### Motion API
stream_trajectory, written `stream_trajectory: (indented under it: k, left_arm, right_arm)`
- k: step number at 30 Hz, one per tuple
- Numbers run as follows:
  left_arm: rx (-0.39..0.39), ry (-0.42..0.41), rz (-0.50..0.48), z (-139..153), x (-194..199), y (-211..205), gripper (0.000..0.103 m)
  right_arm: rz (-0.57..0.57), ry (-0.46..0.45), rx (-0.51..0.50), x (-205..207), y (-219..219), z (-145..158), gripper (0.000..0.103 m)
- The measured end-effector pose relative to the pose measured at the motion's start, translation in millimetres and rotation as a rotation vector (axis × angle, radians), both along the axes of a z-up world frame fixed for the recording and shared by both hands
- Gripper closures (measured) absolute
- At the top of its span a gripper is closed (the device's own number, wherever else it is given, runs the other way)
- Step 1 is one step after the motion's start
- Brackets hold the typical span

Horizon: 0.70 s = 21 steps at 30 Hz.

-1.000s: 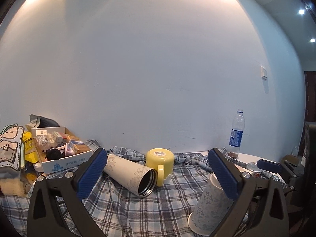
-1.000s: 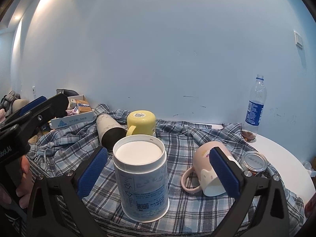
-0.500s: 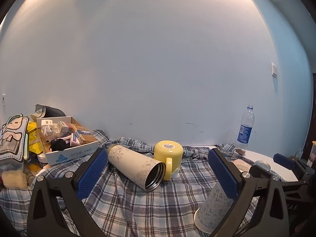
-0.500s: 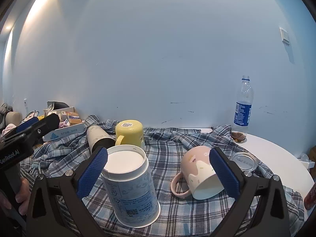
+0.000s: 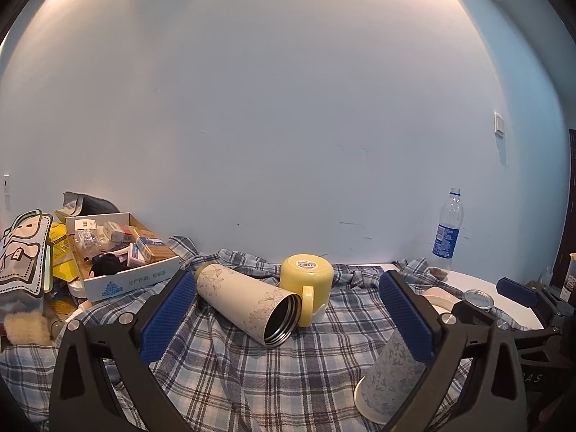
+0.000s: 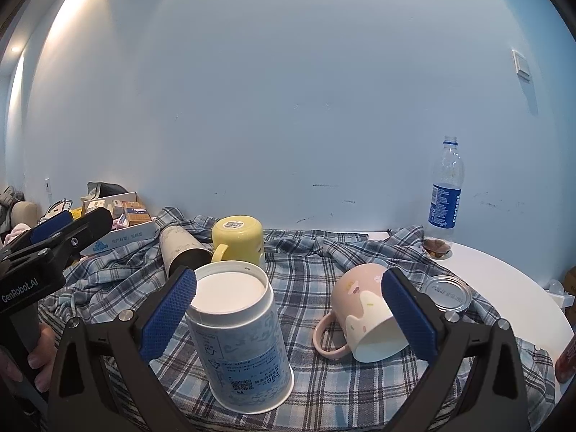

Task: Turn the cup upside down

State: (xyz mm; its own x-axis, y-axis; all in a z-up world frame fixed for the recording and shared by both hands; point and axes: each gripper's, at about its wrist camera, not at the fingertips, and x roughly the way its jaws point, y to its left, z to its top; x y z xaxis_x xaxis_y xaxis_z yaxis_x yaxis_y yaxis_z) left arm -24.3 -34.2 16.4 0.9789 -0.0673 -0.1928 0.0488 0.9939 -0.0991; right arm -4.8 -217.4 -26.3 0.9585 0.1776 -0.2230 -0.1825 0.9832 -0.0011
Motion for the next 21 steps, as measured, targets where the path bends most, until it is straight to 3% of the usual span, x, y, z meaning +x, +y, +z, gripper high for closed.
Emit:
stream_trajectory:
  k: [21]
  left_arm:
    - [-0.027,0.017,0.0,-1.6,2.0,4.7,0.0]
  right_arm:
    - [0.0,0.003,-0.002,0.2,-0.1,-0.7,0.0]
